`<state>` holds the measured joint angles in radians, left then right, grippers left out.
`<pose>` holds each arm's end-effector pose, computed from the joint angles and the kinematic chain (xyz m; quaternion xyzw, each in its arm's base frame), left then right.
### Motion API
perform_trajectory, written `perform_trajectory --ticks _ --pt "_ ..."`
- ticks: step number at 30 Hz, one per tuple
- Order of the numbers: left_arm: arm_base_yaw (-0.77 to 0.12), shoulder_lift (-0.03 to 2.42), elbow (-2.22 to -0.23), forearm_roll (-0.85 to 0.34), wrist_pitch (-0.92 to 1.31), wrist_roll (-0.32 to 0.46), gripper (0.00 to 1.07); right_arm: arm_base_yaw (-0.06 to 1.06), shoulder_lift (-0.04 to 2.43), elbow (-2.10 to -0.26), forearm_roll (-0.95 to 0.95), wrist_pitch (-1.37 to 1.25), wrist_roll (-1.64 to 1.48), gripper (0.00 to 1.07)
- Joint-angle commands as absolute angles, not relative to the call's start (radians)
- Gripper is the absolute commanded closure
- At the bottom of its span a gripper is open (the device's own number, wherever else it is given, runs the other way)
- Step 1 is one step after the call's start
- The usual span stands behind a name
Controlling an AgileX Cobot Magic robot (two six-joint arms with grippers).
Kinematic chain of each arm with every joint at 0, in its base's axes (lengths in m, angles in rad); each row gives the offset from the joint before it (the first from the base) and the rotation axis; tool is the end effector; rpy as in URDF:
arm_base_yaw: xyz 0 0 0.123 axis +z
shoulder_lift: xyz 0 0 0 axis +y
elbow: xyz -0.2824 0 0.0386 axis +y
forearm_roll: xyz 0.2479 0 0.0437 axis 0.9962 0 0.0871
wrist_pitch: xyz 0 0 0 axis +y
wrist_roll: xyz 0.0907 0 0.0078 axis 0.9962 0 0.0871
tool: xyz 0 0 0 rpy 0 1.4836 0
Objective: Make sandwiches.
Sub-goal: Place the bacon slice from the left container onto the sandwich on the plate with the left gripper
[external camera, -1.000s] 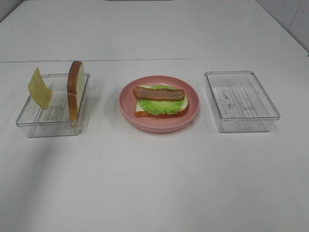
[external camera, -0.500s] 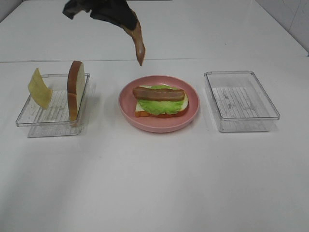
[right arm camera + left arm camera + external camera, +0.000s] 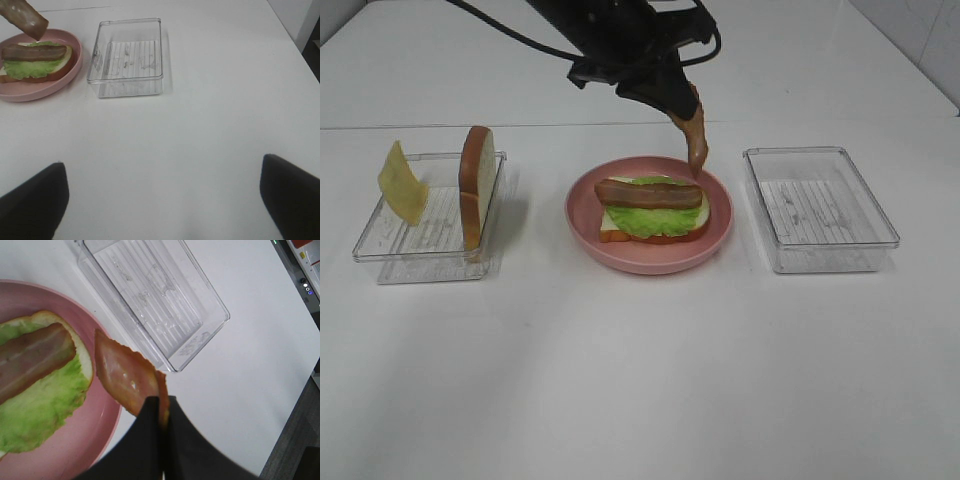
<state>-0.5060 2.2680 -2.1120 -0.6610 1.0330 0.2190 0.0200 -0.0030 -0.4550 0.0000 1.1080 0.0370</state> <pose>0.4182 -0.2867 0.2545 0.2356 0.8946 -0.3380 0.1732 -0.0026 -0.0001 0.2609 0.0074 0.8756 0.0138 0.4827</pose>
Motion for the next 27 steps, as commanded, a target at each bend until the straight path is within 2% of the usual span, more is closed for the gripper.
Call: perform_trajectory --ticks 1,7,16,19,21,27 --pt "-0.519 2.313 -2.168 -0.698 1.044 0.224 1.07 0.019 -0.036 -0.452 0.000 1.100 0.032 0.09" --pt "-0.525 2.416 -2.251 -0.773 1.041 0.223 1.07 0.019 -0.036 -0.452 0.000 1.100 0.032 0.09" --pt "-0.524 2.489 -2.252 -0.771 1.040 0.232 1.07 0.019 -0.036 -0.452 0.000 1.100 0.032 0.09" --pt "-0.522 2.494 -2.252 -0.719 1.034 0.236 1.07 0.019 -0.036 -0.452 0.000 1.100 0.032 0.09" --pt "-0.522 2.491 -2.259 -0.596 1.014 0.215 1.07 0.019 -0.036 -0.452 0.000 1.100 0.032 0.09" --pt "-0.522 2.491 -2.259 -0.501 1.012 0.197 1.07 0.019 -0.036 -0.452 0.000 1.100 0.032 0.09"
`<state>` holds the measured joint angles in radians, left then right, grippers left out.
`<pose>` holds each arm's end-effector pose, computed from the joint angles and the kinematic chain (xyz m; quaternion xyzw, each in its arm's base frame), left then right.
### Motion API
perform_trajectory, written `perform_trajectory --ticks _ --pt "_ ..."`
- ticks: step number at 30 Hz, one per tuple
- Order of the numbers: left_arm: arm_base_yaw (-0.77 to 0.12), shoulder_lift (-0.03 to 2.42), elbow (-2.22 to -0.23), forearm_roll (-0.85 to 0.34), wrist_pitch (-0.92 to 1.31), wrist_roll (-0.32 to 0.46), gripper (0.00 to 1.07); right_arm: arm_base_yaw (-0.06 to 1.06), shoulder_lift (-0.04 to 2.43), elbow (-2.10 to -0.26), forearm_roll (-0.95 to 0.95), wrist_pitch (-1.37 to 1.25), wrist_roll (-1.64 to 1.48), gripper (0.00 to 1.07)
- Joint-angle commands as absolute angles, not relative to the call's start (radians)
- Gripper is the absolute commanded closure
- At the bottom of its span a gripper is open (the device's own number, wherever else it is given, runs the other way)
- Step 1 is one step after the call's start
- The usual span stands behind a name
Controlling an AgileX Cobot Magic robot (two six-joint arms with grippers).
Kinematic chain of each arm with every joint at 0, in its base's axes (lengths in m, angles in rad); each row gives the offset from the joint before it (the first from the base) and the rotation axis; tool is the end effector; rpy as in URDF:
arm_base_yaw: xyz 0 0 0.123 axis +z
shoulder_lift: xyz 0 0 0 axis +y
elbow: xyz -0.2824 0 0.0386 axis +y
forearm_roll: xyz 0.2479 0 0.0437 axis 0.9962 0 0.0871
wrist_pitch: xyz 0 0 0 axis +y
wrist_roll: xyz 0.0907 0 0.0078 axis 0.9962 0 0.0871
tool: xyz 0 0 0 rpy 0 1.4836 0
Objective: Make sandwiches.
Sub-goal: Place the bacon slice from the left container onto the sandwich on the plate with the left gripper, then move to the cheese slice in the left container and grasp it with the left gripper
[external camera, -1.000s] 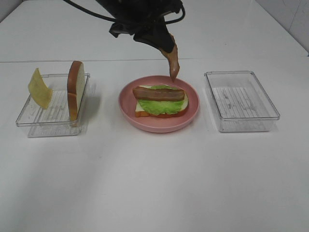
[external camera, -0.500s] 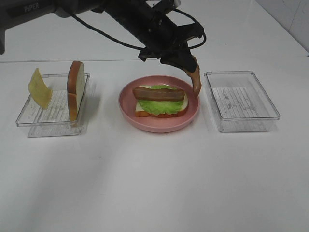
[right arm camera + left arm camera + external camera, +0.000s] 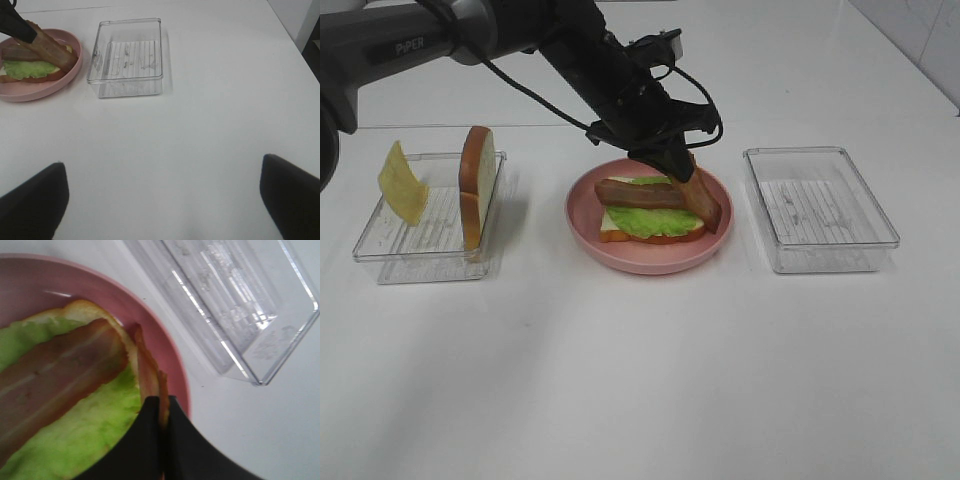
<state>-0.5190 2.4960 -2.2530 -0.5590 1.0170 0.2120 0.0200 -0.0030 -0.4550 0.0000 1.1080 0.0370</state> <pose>0.4458 -0.3020 0.1725 0.2473 0.9142 -0.2847 0.1482 -0.0026 -0.0001 0.2609 0.0074 0.8756 0.0138 0.4827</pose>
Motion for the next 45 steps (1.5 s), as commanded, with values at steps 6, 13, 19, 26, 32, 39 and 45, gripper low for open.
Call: perform_trajectory --ticks 6,13,19,26,32,39,45 --pt "-0.522 2.491 -2.259 -0.392 1.006 0.187 1.07 0.019 -0.036 -0.452 0.000 1.100 0.032 0.09" --pt "-0.522 2.491 -2.259 -0.238 1.000 0.095 1.07 0.019 -0.036 -0.452 0.000 1.100 0.032 0.09" --pt "-0.522 2.491 -2.259 -0.216 0.999 0.085 1.07 0.019 -0.036 -0.452 0.000 1.100 0.032 0.09" --pt "-0.522 2.491 -2.259 -0.209 0.987 0.066 1.00 0.019 -0.036 -0.452 0.000 1.100 0.032 0.09" --pt "-0.522 2.488 -2.259 -0.155 0.984 0.024 0.41 0.019 -0.036 -0.452 0.000 1.100 0.032 0.09" --pt "-0.526 2.444 -2.259 -0.090 0.991 0.024 0.05 0.019 -0.035 -0.452 0.000 1.100 0.032 0.09" --pt "-0.525 2.362 -2.259 -0.077 1.057 0.024 0.05 0.019 -0.035 -0.452 0.000 1.100 0.032 0.09"
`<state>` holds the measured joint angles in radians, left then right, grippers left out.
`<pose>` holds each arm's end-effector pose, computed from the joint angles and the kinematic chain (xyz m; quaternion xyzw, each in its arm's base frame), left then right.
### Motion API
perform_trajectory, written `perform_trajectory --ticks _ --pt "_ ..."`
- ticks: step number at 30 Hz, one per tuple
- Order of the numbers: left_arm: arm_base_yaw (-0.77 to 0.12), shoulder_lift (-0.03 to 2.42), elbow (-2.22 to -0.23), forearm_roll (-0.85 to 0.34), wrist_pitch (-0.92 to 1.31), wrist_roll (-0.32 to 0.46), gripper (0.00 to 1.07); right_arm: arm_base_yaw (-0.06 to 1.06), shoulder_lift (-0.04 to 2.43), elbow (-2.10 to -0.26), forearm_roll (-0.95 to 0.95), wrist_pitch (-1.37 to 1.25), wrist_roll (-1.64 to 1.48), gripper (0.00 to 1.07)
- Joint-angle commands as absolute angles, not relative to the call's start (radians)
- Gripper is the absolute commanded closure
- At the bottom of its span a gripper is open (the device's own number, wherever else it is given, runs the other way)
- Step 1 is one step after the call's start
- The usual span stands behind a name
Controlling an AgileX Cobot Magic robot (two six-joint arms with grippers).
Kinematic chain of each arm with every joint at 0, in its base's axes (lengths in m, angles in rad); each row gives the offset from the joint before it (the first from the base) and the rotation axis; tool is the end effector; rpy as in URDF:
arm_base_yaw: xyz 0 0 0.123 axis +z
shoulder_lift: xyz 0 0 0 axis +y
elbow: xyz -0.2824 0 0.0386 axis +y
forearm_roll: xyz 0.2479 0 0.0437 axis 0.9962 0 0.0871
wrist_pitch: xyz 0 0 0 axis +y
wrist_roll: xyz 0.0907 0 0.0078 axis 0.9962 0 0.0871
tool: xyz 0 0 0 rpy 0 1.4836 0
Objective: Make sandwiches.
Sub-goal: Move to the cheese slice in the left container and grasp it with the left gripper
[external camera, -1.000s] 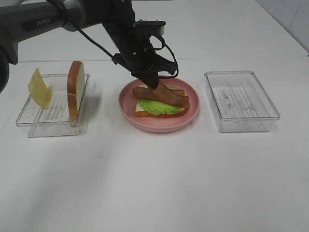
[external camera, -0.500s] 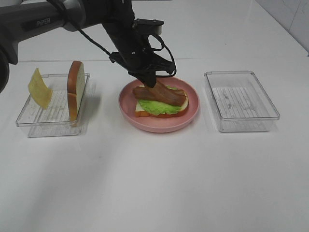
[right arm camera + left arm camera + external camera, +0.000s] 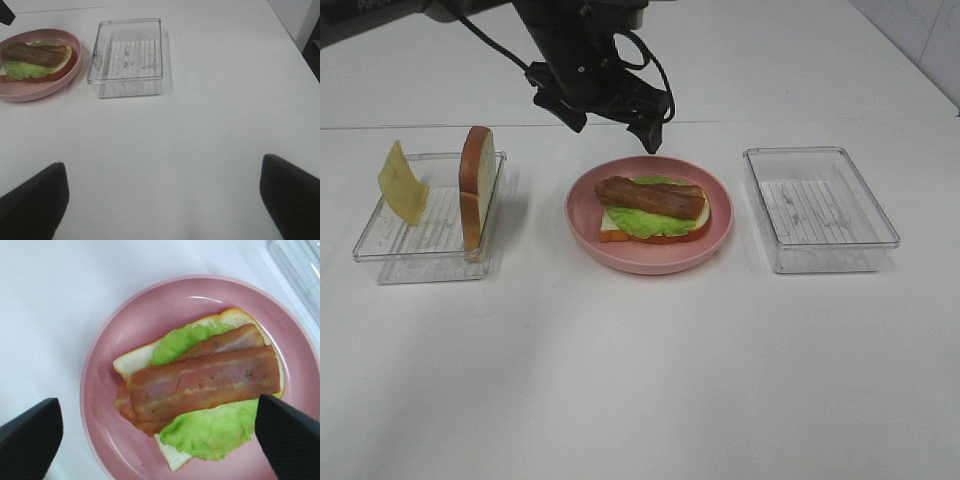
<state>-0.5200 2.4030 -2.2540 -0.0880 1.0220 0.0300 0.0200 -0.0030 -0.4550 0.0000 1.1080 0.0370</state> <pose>0.4556 -0.2688 0.2108 0.2506 0.9367 -0.0991 0.2235 -0.0026 -0.0001 0.2609 0.0074 0.8756 0.0138 0.4827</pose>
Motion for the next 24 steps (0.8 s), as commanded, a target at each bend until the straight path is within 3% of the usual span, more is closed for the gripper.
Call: perform_trajectory --ticks 1,14,18,24 --pt "-0.522 2.340 -2.260 -0.060 1.098 0.022 0.05 0.019 -0.035 -0.452 0.000 1.100 0.032 0.09" --pt "-0.432 2.247 -2.260 0.032 1.319 -0.014 0.05 0.019 -0.033 -0.452 0.000 1.100 0.032 0.09" --pt "-0.365 2.203 -2.258 0.024 1.319 -0.054 0.05 0.019 -0.032 -0.452 0.000 1.100 0.032 0.09" --pt "-0.246 2.174 -2.254 0.007 1.319 -0.055 0.06 0.019 -0.032 -0.452 0.000 1.100 0.032 0.09"
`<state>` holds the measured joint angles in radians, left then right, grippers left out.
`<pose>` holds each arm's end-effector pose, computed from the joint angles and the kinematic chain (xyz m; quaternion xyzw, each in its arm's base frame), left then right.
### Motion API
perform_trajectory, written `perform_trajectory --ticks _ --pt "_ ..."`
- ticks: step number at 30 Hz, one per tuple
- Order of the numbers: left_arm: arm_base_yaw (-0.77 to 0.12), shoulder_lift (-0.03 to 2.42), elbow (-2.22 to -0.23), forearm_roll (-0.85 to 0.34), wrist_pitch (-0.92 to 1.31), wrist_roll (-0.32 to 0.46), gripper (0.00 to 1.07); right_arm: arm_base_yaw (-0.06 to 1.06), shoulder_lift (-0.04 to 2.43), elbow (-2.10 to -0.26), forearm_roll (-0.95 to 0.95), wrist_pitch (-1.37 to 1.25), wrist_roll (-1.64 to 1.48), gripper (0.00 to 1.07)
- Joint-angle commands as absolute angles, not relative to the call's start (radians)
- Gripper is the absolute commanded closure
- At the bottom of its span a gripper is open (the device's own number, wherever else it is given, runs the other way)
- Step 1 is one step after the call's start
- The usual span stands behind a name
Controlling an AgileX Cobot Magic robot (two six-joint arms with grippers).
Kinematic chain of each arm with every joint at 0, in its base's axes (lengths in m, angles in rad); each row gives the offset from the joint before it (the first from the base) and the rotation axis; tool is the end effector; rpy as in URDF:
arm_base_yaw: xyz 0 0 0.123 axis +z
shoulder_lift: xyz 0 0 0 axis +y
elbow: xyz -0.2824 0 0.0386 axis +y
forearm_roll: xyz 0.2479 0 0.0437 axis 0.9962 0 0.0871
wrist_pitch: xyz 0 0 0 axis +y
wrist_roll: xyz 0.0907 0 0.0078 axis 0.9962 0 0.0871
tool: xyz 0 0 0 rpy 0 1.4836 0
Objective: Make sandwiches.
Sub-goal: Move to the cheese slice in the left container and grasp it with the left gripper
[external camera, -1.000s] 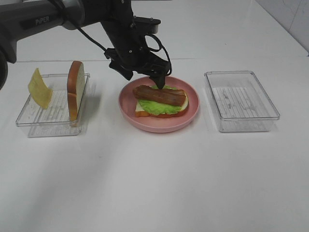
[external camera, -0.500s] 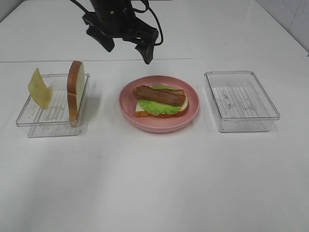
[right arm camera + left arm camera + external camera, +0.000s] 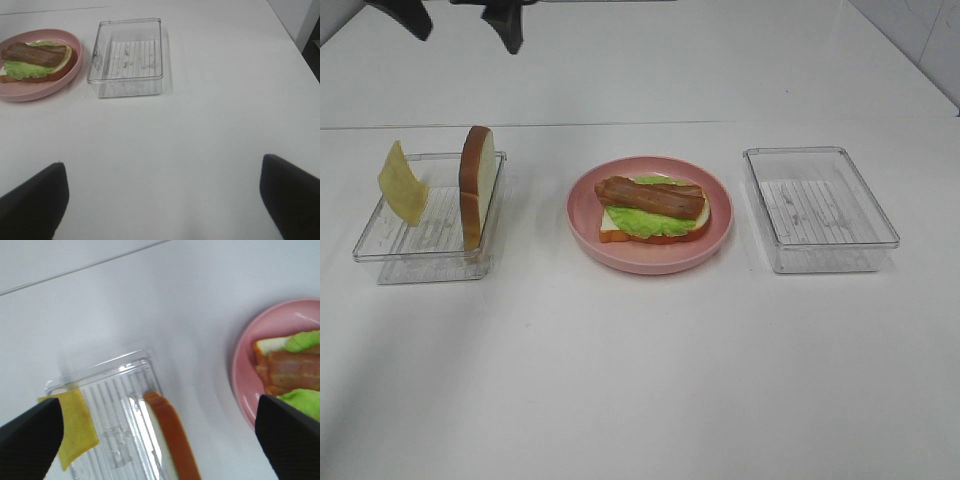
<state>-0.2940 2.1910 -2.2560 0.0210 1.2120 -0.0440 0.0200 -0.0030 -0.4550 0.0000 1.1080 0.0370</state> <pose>0.4642 -0.1387 0.3106 0.1217 0.9598 -0.0322 0.2509 -0.0026 -0.0001 0.2609 0.0074 0.8756 0.0138 0.4827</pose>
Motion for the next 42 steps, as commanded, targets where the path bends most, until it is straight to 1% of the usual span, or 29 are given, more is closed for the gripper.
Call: perform_trajectory --ticks 1,3,4,6,9,10,11,19,30,42 --pt "-0.246 2.174 -2.254 0.007 1.319 -0.055 0.06 0.019 -0.032 -0.452 0.000 1.100 0.032 0.09" --pt "-0.165 2.155 -2.197 0.000 1.319 -0.051 0.06 0.019 -0.033 -0.452 0.000 1.100 0.032 0.09" --pt "-0.165 2.155 -2.197 0.000 1.319 -0.051 0.06 0.019 -0.033 -0.452 0.000 1.100 0.032 0.09" --pt "-0.110 2.149 -2.133 0.000 1.319 -0.045 0.06 0.019 -0.033 -0.452 0.000 1.100 0.032 0.09" --pt "-0.097 2.149 -2.120 0.000 1.319 -0.045 0.06 0.019 -0.033 -0.452 0.000 1.100 0.032 0.09" --pt "-0.076 2.149 -2.097 0.000 1.319 -0.045 0.06 0.019 -0.033 -0.452 0.000 1.100 0.032 0.09" --pt "-0.059 2.153 -2.088 0.000 1.318 -0.029 0.06 0.019 -0.033 -0.452 0.000 1.100 0.032 0.09" --pt "-0.045 2.206 -2.088 0.000 1.317 -0.007 0.06 0.019 -0.033 -0.452 0.000 1.100 0.032 0.09" --pt "-0.045 2.330 -2.096 -0.043 1.273 -0.009 0.06 0.019 -0.033 -0.452 0.000 1.100 0.032 0.09" --pt "-0.045 2.377 -2.100 -0.043 1.248 -0.012 0.06 0.019 -0.033 -0.452 0.000 1.100 0.032 0.09"
